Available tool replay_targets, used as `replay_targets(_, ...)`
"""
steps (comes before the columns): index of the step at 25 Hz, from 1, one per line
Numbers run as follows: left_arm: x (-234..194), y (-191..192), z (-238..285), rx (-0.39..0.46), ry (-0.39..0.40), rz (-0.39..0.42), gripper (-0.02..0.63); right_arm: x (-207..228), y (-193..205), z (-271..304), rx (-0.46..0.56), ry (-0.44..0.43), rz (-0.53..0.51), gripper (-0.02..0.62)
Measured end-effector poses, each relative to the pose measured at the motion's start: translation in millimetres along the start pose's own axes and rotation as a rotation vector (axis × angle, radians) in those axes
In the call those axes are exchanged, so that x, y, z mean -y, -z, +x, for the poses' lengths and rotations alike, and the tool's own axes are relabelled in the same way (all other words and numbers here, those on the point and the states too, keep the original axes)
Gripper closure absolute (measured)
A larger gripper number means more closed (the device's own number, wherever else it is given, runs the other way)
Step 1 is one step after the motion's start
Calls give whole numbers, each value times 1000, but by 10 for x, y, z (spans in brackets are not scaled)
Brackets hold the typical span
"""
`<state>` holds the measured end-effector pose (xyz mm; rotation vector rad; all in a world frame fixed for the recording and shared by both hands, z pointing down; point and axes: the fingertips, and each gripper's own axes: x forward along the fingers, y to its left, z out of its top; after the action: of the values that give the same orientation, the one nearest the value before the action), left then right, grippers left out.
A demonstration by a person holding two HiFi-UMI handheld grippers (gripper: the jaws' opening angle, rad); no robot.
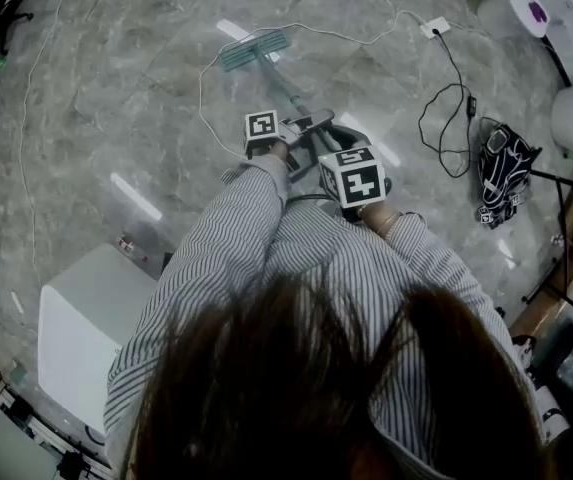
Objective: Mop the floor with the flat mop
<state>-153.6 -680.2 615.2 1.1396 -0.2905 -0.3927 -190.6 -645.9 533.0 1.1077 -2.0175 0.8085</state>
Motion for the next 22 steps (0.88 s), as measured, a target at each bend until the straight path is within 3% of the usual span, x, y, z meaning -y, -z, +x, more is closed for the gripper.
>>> replay_targets(5,-281,-40,46,16,-37,3,423,65,251,-101,-51,-17,80,449)
replay_targets(7,-125,-43,79,80,32,-19,422,33,411,-176,-80,-32,71,436)
replay_targets(9,0,-41,130,126,71,-24,422,64,542,-244,-88,-30,73,436)
replay_targets(12,-174,15,122,159,27,-14,425,118,682,-334,-64,-6,68,466)
replay_targets(16,-241,241,93,237,69,-32,440,132,895,-476,-54,18,15,465)
replay_targets(22,-497,771,95,289,104,-32,440,207,1396,-831,-5,18,-11,451)
